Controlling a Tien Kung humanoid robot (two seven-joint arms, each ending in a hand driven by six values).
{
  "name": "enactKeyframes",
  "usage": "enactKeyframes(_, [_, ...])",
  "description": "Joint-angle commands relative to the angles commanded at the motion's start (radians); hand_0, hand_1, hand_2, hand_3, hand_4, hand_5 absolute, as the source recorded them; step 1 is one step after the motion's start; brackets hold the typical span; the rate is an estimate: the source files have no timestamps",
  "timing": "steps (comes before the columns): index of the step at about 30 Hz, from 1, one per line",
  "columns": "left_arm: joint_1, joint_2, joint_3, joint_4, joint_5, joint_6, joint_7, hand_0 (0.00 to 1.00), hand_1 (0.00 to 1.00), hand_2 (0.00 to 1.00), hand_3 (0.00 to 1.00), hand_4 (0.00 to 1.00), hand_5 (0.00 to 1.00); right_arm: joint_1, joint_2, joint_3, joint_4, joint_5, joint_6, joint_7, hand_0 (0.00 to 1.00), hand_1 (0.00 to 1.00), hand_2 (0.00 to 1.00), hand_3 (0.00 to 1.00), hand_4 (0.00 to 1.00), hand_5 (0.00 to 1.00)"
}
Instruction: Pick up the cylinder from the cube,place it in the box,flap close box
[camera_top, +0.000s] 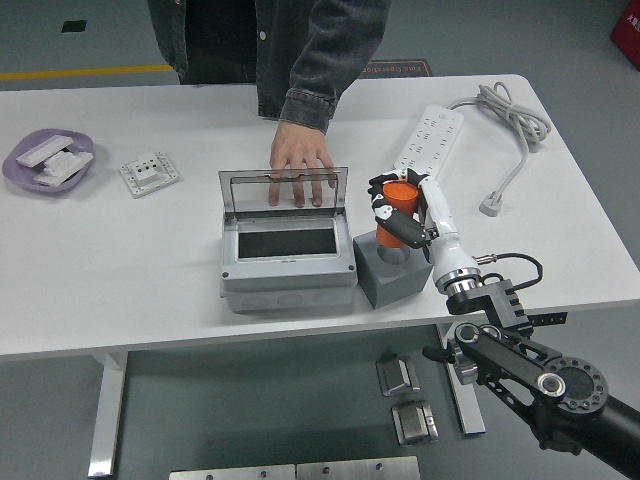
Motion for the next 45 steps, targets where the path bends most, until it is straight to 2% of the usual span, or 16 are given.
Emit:
enactKeyframes(6, [0.001, 0.006, 0.012, 0.013, -0.018, -0.001, 0.0, 0.698, 0.675, 0.612, 0.602, 0.588, 0.188, 0.109, 0.038, -0.107, -0.002, -0.13, 0.041, -0.111, 0.446, 0.412, 0.441, 0.383, 0.002, 0.002])
enactKeyframes(7, [0.001, 0.007, 0.014, 0.015, -0.021, -0.001, 0.0, 0.698, 0.675, 0.613, 0.602, 0.59, 0.191, 0.132, 0.049, -0.131, -0.012, -0.157, 0.052, -0.133, 0.323, 0.3, 0.391, 0.33, 0.002, 0.002])
enactKeyframes(12, [-0.002, 0.012, 0.021, 0.017, -0.028, -0.001, 0.0, 0.698, 0.675, 0.613, 0.602, 0.59, 0.191, 0.227, 0.104, -0.23, -0.066, -0.267, 0.085, -0.213, 0.323, 0.3, 0.391, 0.33, 0.002, 0.002])
enactKeyframes(13, [-0.002, 0.013, 0.021, 0.017, -0.029, -0.001, 0.0, 0.698, 0.675, 0.613, 0.603, 0.592, 0.19, 0.244, 0.113, -0.246, -0.076, -0.286, 0.089, -0.222, 0.241, 0.259, 0.362, 0.308, 0.002, 0.002])
enactKeyframes(17, [-0.001, 0.016, 0.025, 0.02, -0.033, -0.001, 0.0, 0.698, 0.675, 0.613, 0.603, 0.592, 0.19, 0.303, 0.139, -0.307, -0.107, -0.364, 0.087, -0.247, 0.241, 0.259, 0.362, 0.308, 0.002, 0.002])
enactKeyframes(28, [-0.005, 0.017, 0.041, 0.025, -0.048, -0.002, 0.0, 0.697, 0.675, 0.612, 0.602, 0.591, 0.191, 0.388, 0.154, -0.405, -0.156, -0.397, 0.054, -0.242, 0.234, 0.25, 0.36, 0.312, 0.002, 0.002])
enactKeyframes(35, [-0.012, 0.02, 0.047, 0.023, -0.052, -0.001, -0.001, 0.697, 0.675, 0.613, 0.602, 0.591, 0.19, 0.448, 0.156, -0.485, -0.219, -0.385, 0.033, -0.21, 0.238, 0.255, 0.359, 0.31, 0.002, 0.002])
enactKeyframes(45, [-0.016, 0.024, 0.054, 0.023, -0.055, -0.001, 0.0, 0.696, 0.675, 0.612, 0.603, 0.591, 0.191, 0.477, 0.165, -0.57, -0.261, -0.43, 0.03, -0.212, 0.255, 0.261, 0.363, 0.31, 0.002, 0.002])
